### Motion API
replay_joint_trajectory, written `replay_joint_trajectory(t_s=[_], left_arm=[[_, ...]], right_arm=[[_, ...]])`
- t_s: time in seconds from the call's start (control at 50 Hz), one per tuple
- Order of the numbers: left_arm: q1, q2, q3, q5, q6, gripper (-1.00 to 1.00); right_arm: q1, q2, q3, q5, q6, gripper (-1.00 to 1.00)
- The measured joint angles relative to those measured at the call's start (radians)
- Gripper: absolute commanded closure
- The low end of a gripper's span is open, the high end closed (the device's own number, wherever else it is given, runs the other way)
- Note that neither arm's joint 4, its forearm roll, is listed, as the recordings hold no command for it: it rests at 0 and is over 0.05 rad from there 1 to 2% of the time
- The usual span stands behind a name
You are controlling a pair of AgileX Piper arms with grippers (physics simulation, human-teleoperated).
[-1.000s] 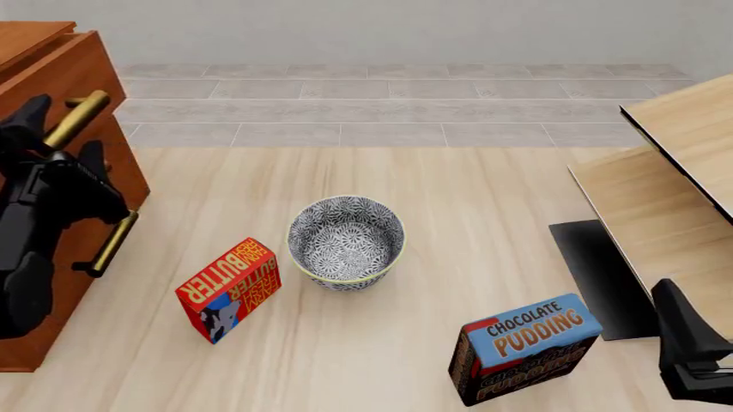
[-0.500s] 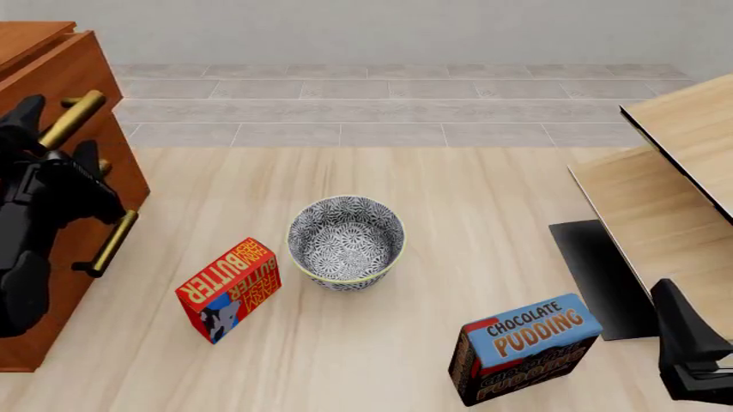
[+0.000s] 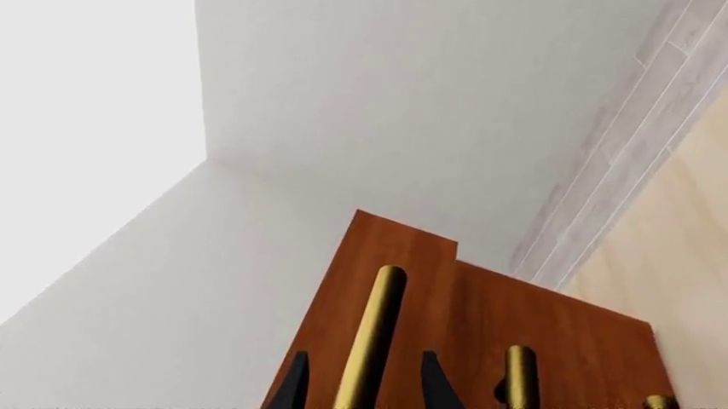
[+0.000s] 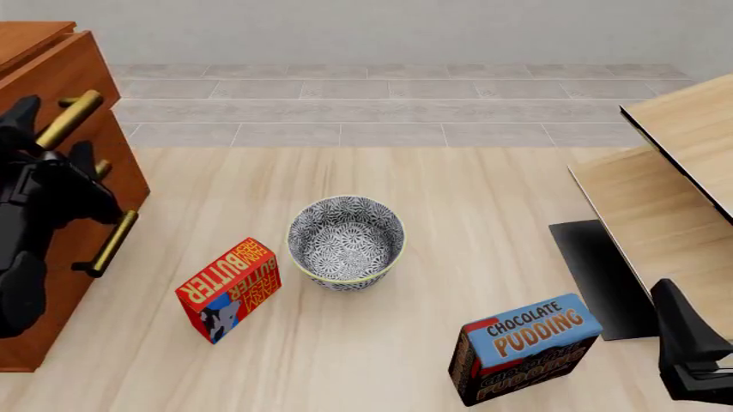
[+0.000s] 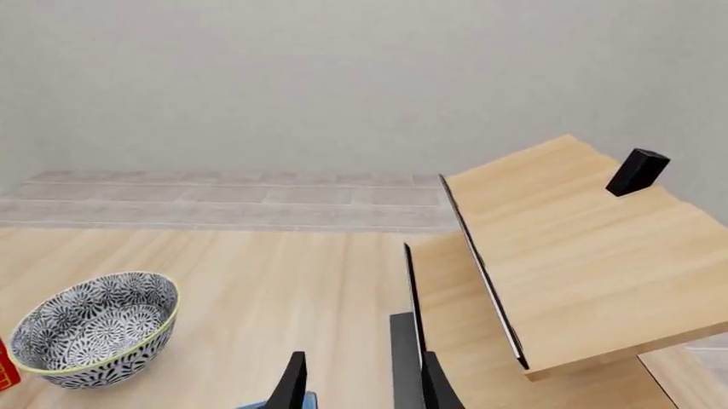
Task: Close the top drawer of the cabinet.
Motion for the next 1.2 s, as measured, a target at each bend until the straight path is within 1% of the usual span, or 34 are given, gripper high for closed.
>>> replay_joint_trajectory(t_s=[0.46, 1.2], left_arm=[[0.026, -0.005, 0.006, 0.001, 0.002, -1.0], [0.068, 0.009, -0.01, 0.0, -0.001, -1.0]], right_arm=[[0.001, 0.0, 0.0, 0.002, 0.001, -1.0], [0.003, 0.0, 0.0, 0.003, 0.001, -1.0]])
